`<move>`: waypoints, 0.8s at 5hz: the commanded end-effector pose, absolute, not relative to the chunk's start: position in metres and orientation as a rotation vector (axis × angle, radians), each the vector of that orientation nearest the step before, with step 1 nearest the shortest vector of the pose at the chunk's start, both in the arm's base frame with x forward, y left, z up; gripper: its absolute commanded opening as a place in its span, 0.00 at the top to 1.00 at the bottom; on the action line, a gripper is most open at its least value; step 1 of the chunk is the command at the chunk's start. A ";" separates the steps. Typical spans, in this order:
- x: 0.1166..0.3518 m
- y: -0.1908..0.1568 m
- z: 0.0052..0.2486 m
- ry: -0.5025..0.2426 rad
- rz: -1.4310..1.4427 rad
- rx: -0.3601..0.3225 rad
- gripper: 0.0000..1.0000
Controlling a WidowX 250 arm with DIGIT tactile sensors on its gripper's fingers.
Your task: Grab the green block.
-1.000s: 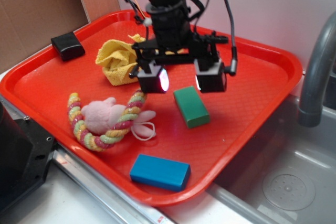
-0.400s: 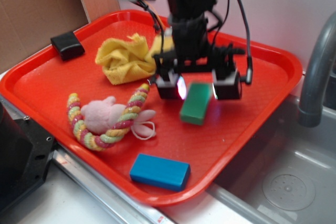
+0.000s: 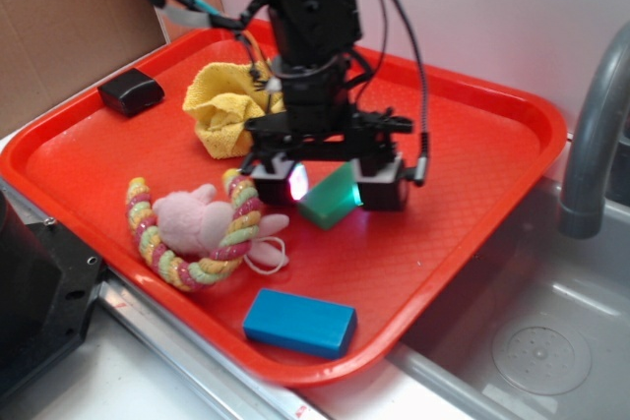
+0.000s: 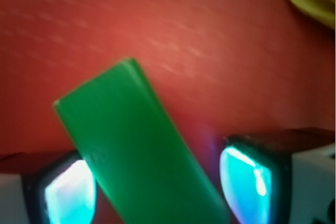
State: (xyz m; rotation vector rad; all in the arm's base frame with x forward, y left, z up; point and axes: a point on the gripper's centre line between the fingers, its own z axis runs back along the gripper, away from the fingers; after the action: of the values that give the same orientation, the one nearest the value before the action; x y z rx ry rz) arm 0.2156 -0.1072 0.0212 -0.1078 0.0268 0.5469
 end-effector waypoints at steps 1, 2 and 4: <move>0.222 -0.101 0.020 -0.004 0.481 -0.112 0.00; 0.230 -0.102 0.011 -0.013 0.387 -0.071 0.00; 0.241 -0.090 0.029 -0.038 0.276 -0.029 1.00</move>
State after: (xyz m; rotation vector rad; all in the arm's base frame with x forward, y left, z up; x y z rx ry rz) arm 0.2302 -0.0963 0.0233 -0.0128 -0.0069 0.2606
